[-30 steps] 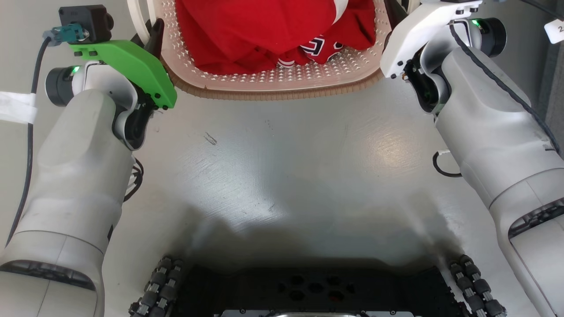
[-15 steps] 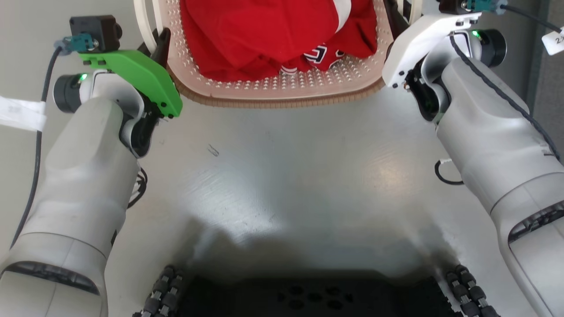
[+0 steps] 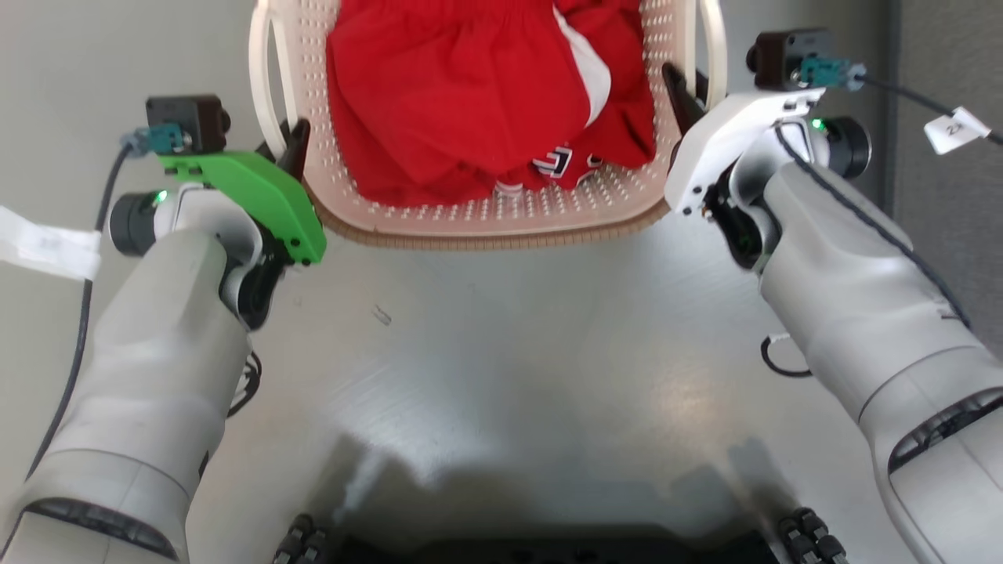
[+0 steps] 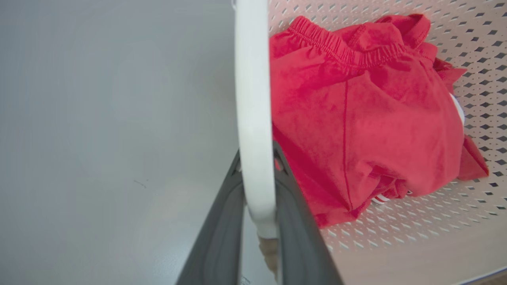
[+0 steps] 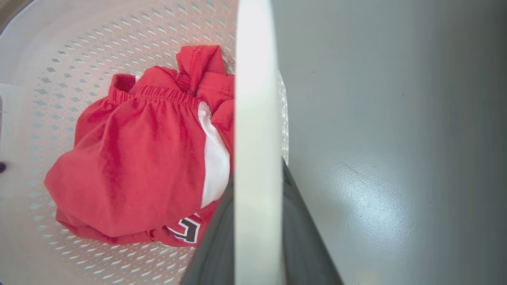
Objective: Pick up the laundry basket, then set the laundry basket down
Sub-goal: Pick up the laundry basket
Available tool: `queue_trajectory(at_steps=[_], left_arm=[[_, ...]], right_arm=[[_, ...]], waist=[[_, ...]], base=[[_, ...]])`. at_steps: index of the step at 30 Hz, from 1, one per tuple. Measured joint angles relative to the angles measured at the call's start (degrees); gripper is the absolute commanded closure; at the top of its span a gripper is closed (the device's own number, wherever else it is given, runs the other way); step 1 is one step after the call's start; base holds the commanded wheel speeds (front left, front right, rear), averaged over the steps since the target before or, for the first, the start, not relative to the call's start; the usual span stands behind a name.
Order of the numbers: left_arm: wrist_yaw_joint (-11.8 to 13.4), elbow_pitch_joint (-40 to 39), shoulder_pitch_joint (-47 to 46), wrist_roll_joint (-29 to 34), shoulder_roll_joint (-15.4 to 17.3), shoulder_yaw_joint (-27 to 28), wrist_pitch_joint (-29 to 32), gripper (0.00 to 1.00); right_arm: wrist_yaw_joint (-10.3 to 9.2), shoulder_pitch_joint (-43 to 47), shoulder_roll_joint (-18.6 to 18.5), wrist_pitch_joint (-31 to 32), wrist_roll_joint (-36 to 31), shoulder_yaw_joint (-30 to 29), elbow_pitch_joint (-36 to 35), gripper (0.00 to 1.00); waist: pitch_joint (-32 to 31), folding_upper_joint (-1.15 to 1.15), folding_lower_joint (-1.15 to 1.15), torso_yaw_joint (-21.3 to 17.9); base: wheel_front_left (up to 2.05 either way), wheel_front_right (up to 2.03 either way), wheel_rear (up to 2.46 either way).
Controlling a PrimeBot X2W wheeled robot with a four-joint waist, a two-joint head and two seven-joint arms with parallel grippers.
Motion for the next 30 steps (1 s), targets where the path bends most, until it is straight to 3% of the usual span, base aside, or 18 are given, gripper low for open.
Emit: queue_trajectory(at_steps=[17, 30], left_arm=[[-0.02, 0.96, 7.20, -2.40, 0.30, -3.97, 0.67, 1.00], [-0.26, 3.24, 15.02, -5.88, -0.05, -6.05, 5.43, 1.00]], right_arm=[[0.15, 7.73, 0.14, 3.72, 5.79, 4.14, -0.08, 1.00], [0.15, 16.76, 0.43, 8.80, 12.38, 6.95, -0.70, 1.00]], waist=[[-9.70, 0.00, 0.00, -2.00], [-20.26, 0.00, 0.00, -3.84]], base=[[0.00, 0.00, 0.00], [0.00, 0.00, 0.00]])
